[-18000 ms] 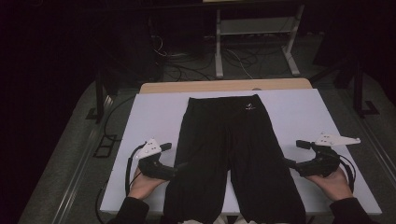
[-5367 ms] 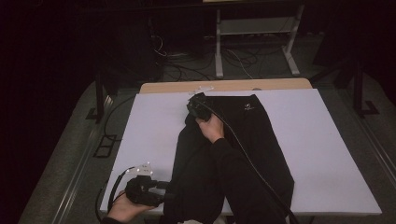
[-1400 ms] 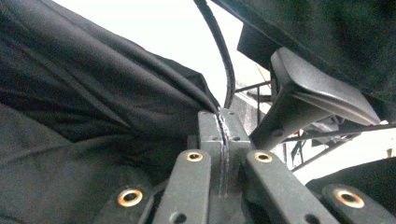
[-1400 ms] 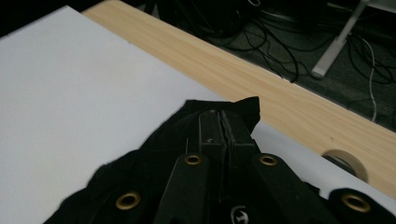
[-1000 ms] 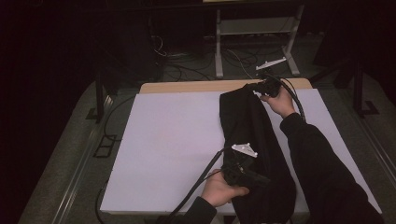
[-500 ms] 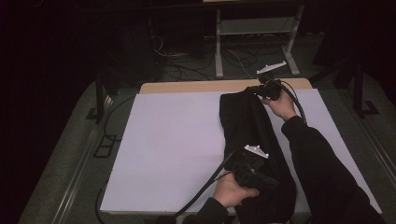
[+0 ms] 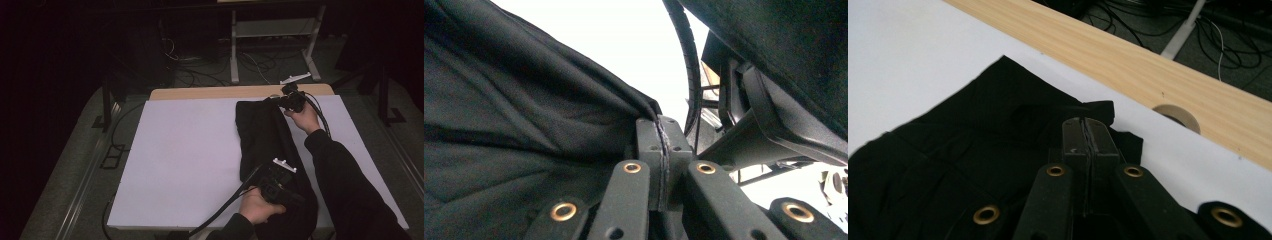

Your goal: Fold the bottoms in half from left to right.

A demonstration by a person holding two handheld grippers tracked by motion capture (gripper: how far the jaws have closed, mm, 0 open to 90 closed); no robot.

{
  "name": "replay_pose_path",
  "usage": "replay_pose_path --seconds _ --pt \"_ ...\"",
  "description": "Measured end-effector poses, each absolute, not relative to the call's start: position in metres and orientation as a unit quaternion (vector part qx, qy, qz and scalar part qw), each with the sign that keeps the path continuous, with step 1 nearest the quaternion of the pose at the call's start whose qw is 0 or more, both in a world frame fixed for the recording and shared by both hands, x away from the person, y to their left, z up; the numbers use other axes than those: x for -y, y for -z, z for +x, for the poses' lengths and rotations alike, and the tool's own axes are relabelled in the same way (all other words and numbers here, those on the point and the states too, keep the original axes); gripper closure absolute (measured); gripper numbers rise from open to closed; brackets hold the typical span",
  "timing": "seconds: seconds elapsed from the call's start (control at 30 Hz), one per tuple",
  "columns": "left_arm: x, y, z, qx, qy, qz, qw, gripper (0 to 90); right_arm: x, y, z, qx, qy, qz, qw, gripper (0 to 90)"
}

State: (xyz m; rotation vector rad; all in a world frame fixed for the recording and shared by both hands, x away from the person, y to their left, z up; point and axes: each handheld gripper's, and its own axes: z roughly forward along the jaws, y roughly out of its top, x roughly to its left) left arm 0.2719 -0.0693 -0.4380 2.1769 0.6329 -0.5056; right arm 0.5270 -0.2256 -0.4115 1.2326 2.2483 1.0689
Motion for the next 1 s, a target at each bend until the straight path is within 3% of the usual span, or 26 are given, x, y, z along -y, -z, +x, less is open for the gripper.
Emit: replay_pose_path --seconds 1.0 --pt "0.107 0.447 0.282 -0.255 0.196 0.865 0.384 88.4 0.242 0.439 0.538 -0.792 -0.369 0.451 0.181 88.0"
